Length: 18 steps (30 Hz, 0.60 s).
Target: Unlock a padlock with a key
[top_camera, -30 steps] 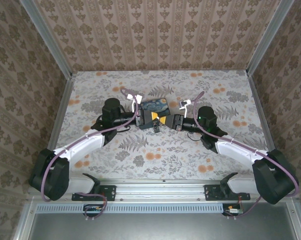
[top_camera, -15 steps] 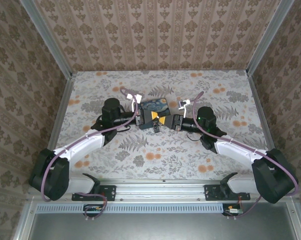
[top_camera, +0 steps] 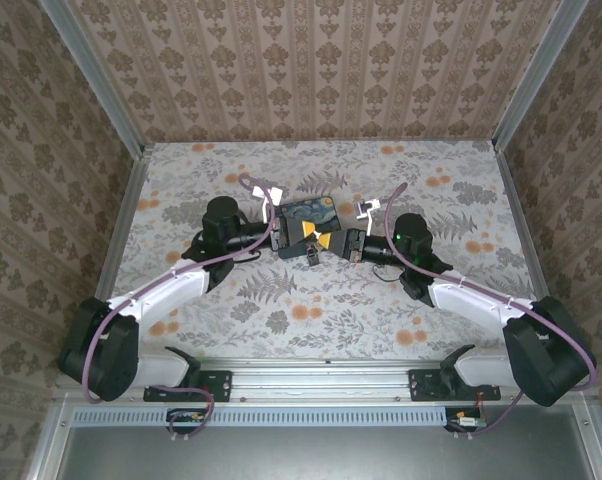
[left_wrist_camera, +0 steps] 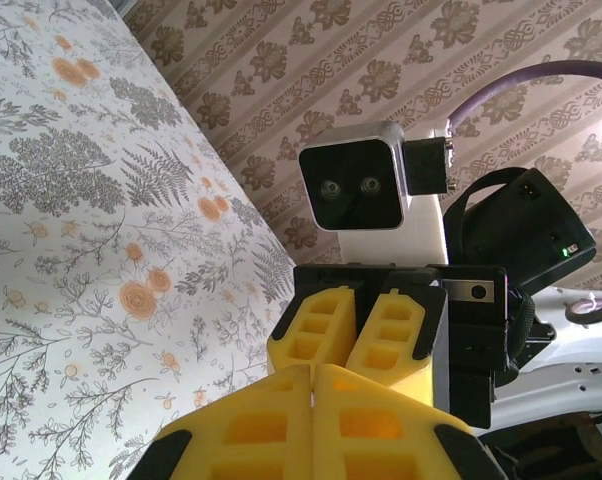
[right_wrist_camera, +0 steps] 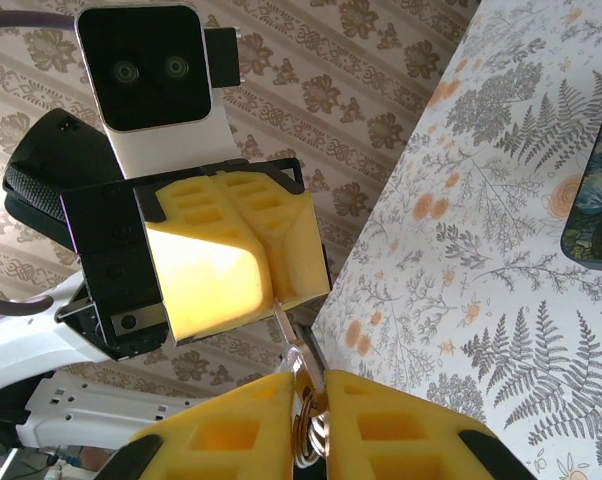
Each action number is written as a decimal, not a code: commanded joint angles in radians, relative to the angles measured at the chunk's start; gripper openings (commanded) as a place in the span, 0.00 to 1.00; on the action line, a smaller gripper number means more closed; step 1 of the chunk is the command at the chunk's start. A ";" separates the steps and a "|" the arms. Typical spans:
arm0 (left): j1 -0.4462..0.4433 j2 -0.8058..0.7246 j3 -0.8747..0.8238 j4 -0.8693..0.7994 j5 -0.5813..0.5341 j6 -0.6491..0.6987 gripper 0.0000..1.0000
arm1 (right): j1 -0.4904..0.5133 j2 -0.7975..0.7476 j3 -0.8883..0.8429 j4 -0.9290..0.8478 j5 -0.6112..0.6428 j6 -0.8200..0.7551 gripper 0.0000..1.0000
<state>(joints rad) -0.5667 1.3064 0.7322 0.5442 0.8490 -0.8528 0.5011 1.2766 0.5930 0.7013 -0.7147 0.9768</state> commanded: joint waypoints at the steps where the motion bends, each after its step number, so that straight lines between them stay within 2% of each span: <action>1: 0.002 -0.015 -0.015 0.036 0.008 -0.012 0.00 | 0.008 0.001 -0.009 0.087 -0.007 0.016 0.14; 8: -0.003 -0.007 -0.023 0.044 0.007 -0.018 0.00 | 0.008 -0.008 -0.018 0.102 0.014 0.018 0.00; 15: 0.010 -0.002 -0.032 0.025 0.000 -0.010 0.00 | 0.007 -0.035 -0.043 0.077 0.063 0.002 0.00; 16: 0.021 -0.002 -0.029 0.009 0.001 -0.008 0.04 | 0.007 -0.041 -0.044 0.049 0.075 -0.012 0.00; 18: 0.047 -0.009 -0.025 -0.025 0.005 0.006 0.33 | 0.005 -0.054 -0.034 -0.052 0.104 -0.056 0.00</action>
<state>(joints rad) -0.5549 1.3067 0.7078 0.5552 0.8463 -0.8597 0.5072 1.2606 0.5545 0.7204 -0.6716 0.9787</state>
